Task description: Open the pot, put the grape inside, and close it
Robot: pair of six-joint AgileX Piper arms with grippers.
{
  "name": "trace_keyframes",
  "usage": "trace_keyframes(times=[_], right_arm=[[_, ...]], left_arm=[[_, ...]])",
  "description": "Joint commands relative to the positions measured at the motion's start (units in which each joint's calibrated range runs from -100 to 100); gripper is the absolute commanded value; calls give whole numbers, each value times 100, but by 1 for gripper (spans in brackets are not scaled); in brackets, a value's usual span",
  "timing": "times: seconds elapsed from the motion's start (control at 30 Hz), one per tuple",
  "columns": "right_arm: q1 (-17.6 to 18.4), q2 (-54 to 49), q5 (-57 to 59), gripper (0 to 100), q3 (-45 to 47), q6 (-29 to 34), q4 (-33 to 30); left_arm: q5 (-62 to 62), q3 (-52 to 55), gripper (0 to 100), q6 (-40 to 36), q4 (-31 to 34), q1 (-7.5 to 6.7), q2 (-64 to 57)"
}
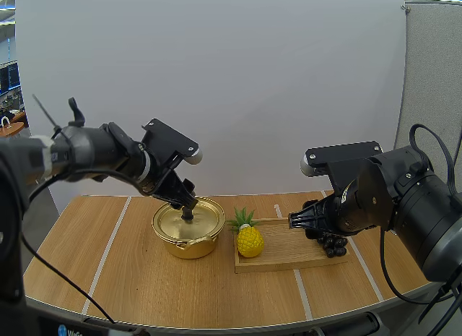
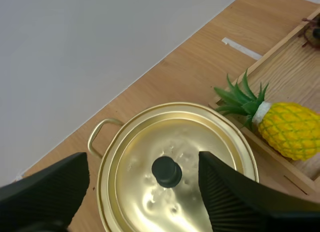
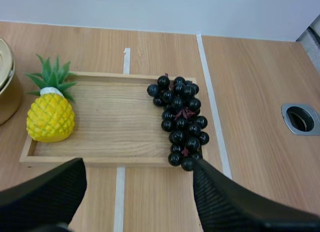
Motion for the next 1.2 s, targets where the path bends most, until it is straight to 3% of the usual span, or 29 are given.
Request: trace_keyframes(times=[0.0, 0.23, 0.63, 1.17], right_arm=[[10, -22, -122, 100, -58, -27, -26], [10, -22, -122, 100, -58, -27, -26], [10, -22, -122, 100, -58, -27, -26], [10, -22, -253, 100, -58, -27, -26]], left_arm=[[682, -496, 100, 62, -63, -55, 397], [754, -1223, 100, -528, 1021, -354, 1237], [1918, -1680, 100, -996, 1926, -354, 2076], [2006, -1691, 100, -996, 1949, -354, 2409]])
